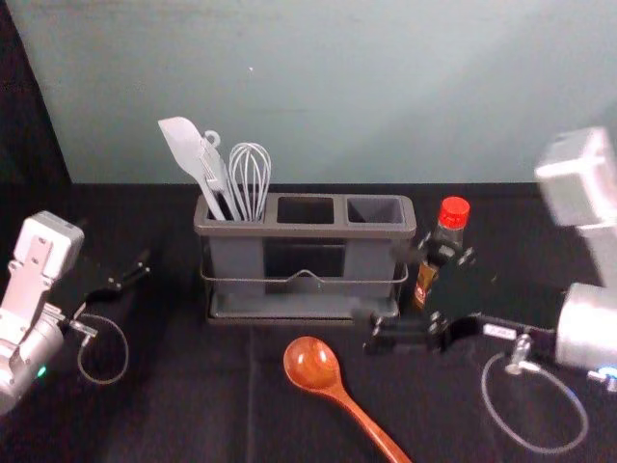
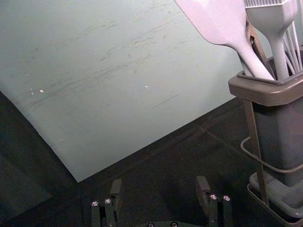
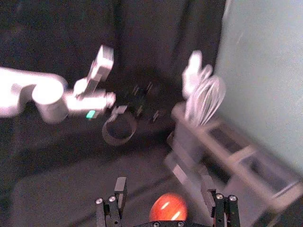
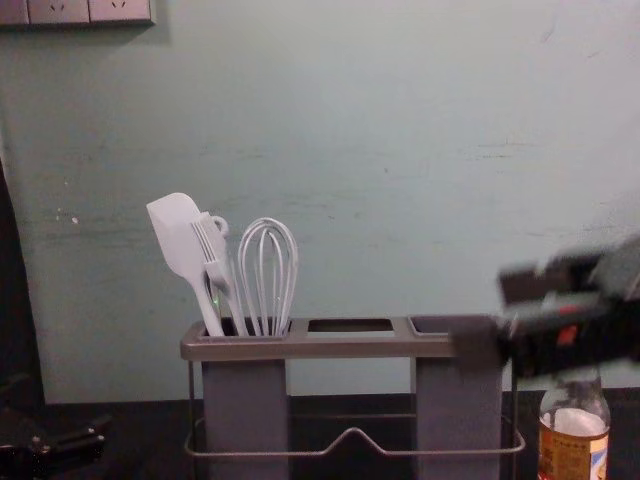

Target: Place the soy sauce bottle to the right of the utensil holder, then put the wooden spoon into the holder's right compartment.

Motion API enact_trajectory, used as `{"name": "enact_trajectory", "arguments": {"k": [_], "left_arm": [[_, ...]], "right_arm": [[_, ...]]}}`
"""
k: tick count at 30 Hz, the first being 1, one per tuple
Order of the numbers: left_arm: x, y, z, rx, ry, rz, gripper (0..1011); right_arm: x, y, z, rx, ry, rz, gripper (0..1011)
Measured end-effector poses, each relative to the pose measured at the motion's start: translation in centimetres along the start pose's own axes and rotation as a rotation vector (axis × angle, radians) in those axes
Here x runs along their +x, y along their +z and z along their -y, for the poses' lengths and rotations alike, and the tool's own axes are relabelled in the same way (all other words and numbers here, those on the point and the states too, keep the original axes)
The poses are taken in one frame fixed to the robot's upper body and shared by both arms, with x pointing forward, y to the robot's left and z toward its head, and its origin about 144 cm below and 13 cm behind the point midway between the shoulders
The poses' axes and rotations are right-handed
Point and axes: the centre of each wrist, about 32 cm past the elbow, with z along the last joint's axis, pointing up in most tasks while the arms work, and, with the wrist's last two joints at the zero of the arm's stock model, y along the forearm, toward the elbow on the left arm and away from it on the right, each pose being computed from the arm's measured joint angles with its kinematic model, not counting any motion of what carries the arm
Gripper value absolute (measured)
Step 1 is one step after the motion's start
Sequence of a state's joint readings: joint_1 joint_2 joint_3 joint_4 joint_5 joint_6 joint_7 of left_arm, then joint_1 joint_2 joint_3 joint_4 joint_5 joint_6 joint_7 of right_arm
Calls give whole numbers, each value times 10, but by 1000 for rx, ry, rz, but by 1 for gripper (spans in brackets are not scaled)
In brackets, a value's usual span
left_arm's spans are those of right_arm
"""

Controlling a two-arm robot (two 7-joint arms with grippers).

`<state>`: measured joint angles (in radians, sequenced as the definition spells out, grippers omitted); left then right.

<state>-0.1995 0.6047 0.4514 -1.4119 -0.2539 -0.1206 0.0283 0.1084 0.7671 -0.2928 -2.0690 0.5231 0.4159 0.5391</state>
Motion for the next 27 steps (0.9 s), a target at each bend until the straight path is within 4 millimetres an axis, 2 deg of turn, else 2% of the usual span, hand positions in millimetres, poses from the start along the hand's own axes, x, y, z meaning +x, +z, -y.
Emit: {"name": "enact_trajectory", "arguments": {"k": [2, 8, 17, 27], "left_arm": [[0, 0, 0, 0, 0, 0, 1011], [0, 0, 0, 0, 0, 0, 1011], [0, 0, 0, 0, 0, 0, 1011], [0, 0, 0, 0, 0, 0, 1011]], "right_arm": [[-2, 7, -8, -83, 36, -59, 1003], [-5, 7, -36, -271, 84, -191, 1003], [-6, 6, -65, -465, 70, -149, 1002], [-3, -3, -86, -543, 58, -126, 1003]]}}
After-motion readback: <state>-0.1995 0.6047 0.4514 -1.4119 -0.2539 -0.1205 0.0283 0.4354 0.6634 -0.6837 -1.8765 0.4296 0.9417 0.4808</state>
